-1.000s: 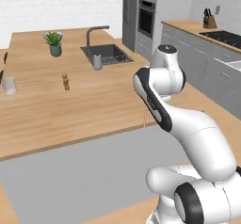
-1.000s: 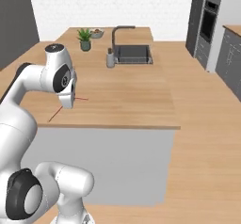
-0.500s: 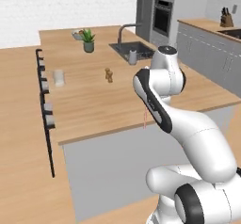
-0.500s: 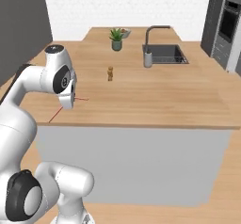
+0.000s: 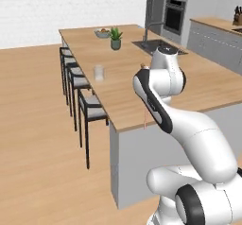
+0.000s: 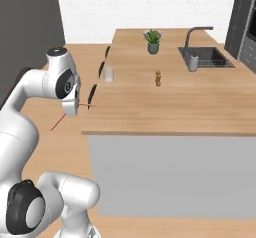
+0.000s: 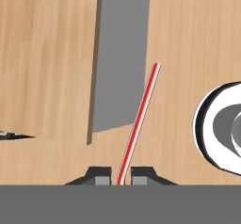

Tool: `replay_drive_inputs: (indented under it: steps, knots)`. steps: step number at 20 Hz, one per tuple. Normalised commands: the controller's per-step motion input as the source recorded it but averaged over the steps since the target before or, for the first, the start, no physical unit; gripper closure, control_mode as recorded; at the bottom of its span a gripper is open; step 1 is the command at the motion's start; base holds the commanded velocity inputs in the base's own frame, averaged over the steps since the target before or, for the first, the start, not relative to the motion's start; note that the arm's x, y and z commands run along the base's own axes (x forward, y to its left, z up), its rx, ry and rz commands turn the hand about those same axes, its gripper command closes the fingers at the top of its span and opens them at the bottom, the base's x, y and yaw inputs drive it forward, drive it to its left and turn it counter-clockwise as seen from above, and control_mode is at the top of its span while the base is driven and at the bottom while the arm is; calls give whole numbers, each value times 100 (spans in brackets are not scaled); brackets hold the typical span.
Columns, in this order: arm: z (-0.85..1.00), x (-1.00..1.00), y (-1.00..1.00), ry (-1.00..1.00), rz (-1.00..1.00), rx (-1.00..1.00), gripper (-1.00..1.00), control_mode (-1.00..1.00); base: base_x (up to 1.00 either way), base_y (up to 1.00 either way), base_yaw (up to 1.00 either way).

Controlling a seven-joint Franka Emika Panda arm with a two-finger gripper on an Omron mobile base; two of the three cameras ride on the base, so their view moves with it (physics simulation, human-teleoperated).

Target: Take a straw from the drawer in front and place it inside the glass cup on the dining counter.

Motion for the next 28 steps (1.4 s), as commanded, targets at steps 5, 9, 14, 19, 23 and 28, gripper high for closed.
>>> replay_drive_inputs:
  steps: [5,9,14,19,23,28]
  knots:
    - [0,0,0,0,0,0,100,100,16,100,-24]
    - [0,0,0,0,0,0,100,100,35,100,-39]
    - [0,0,0,0,0,0,100,100,46,100,-47]
    - [0,0,0,0,0,0,100,100,45,100,-50]
    - [0,0,0,0,0,0,100,100,43,100,-52]
    - [0,0,0,0,0,0,100,100,24,98,-56]
